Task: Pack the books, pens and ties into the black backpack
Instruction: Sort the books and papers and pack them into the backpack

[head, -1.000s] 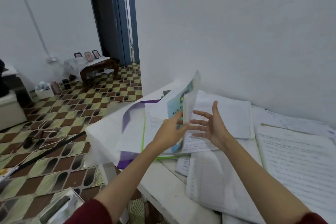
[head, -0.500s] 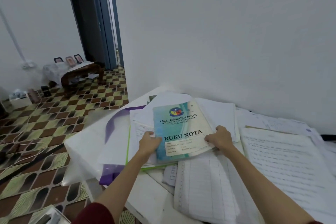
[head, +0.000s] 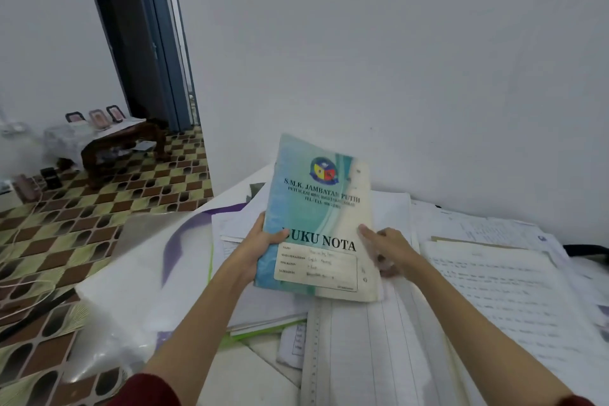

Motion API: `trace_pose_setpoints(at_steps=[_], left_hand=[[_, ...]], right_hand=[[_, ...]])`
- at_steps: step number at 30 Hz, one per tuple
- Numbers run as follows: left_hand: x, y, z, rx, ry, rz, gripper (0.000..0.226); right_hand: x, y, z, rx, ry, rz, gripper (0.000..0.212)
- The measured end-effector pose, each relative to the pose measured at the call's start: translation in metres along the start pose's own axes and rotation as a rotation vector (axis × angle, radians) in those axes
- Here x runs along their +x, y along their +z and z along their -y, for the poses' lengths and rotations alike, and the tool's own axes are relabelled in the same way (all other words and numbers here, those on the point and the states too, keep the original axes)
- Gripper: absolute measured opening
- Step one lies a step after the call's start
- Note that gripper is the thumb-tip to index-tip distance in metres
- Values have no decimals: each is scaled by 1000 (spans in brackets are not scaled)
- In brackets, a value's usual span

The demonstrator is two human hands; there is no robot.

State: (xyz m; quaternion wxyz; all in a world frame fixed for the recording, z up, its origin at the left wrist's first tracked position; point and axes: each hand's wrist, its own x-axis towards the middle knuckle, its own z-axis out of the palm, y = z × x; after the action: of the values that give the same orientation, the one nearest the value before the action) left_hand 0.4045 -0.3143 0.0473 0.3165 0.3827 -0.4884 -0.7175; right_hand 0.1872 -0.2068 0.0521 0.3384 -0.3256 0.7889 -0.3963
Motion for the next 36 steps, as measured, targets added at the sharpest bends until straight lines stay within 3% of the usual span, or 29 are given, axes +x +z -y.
trace_pose_setpoints(at_steps=[3, 8, 16, 20, 27, 32, 36], left_hand=[[-6, 4, -26, 4, 111, 137, 40], [1, 9, -49, 125, 248, 171, 53], [18, 32, -39, 84, 261, 168, 39], [30, 42, -21, 161, 249, 147, 34], [39, 32, 14, 342, 150, 156, 30], [36, 32, 26, 265, 119, 123, 46], [35, 33, 38, 229, 87, 82, 48]], right_hand=[[6, -12, 20, 269, -75, 13, 72], [13, -34, 51, 331, -278, -231, 46], [12, -37, 49, 680, -348, -252, 42], [9, -41, 34, 653, -366, -325, 39], [8, -37, 3, 329, -475, -379, 49], [7, -29, 5, 199, -513, -387, 37], [5, -15, -6, 271, -471, -379, 35]])
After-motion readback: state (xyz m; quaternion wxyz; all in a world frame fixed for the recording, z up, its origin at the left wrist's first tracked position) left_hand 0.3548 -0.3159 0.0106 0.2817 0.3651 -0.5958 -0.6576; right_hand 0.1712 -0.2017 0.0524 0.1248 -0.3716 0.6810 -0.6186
